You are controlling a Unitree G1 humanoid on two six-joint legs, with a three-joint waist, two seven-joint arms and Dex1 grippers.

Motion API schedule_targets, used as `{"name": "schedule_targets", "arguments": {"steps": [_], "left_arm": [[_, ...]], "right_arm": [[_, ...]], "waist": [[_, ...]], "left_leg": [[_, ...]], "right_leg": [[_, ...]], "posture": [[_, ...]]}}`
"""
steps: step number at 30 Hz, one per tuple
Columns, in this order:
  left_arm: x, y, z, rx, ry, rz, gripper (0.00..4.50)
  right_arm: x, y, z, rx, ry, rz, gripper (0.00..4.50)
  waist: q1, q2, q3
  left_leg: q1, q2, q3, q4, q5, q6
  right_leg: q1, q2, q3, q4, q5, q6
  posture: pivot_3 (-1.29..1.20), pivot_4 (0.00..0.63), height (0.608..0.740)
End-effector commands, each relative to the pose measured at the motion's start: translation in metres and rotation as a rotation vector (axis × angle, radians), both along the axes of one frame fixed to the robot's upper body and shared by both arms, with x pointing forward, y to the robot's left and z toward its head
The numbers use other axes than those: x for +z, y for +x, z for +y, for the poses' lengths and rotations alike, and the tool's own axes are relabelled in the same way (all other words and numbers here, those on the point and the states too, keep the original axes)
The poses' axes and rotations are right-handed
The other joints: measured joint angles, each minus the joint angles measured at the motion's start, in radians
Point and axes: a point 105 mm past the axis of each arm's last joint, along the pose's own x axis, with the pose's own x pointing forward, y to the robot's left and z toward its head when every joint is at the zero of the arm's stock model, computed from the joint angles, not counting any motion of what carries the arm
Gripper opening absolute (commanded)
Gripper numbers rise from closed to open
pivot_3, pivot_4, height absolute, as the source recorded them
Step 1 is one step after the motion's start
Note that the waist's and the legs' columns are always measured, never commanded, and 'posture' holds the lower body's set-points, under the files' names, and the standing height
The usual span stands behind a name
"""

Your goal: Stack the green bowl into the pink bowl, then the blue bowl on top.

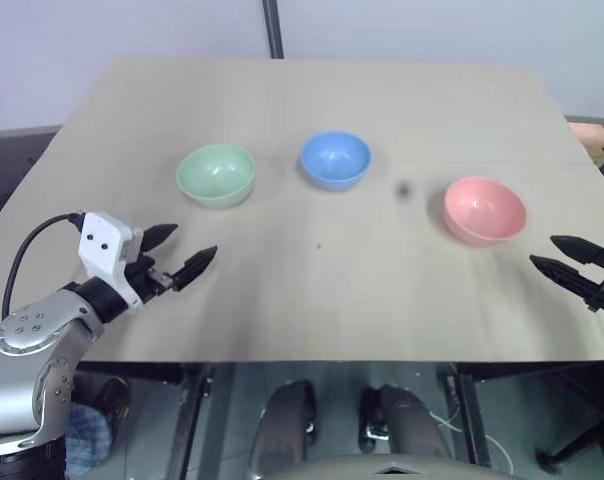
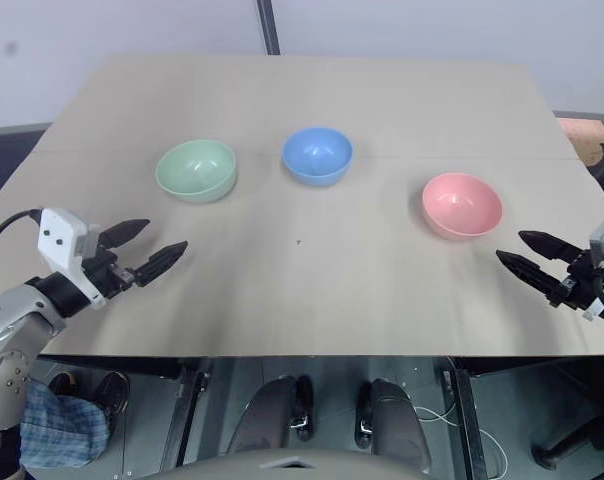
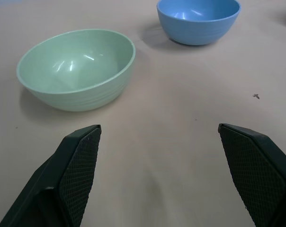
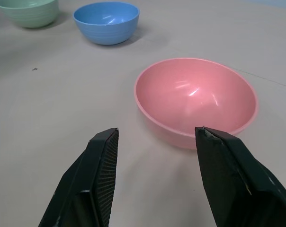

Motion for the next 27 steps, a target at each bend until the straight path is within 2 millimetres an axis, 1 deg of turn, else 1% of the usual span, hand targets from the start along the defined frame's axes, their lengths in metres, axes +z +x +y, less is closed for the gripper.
{"name": "schedule_targets", "arguments": {"steps": [1,21,24,27], "left_arm": [[0.013,0.000,-0.004,-0.025,0.026,-0.056,4.18],[0.012,0.003,-0.003,-0.044,0.013,-0.057,4.18],[0.012,0.002,-0.004,-0.056,0.008,-0.055,4.18],[0.012,0.001,-0.009,-0.096,-0.003,-0.048,4.18]], "right_arm": [[0.013,-0.003,-0.002,-0.005,-0.013,-0.053,2.83],[0.012,-0.001,-0.003,0.008,-0.016,-0.054,2.83],[0.012,0.000,0.002,0.025,-0.018,-0.051,2.83],[0.013,0.003,0.013,0.055,-0.032,-0.051,2.83]], "waist": [[0.000,0.000,0.000],[0.000,0.000,0.000],[0.000,0.000,0.000],[0.000,0.000,0.000]], "left_leg": [[0.000,0.000,0.000,0.000,0.000,0.000],[0.003,0.000,0.000,0.000,0.000,0.000],[0.004,0.000,0.000,0.000,0.000,0.000],[0.006,0.000,0.000,0.000,0.000,0.000]], "right_leg": [[0.000,0.000,0.000,0.000,0.000,0.000],[0.003,0.000,0.000,0.000,0.000,0.000],[0.005,0.000,0.000,0.000,0.000,0.000],[0.007,0.000,0.000,0.000,0.000,0.000]], "posture": [[0.00,0.150,0.740],[0.00,0.150,0.740],[0.00,0.150,0.740],[0.00,0.150,0.740]]}}
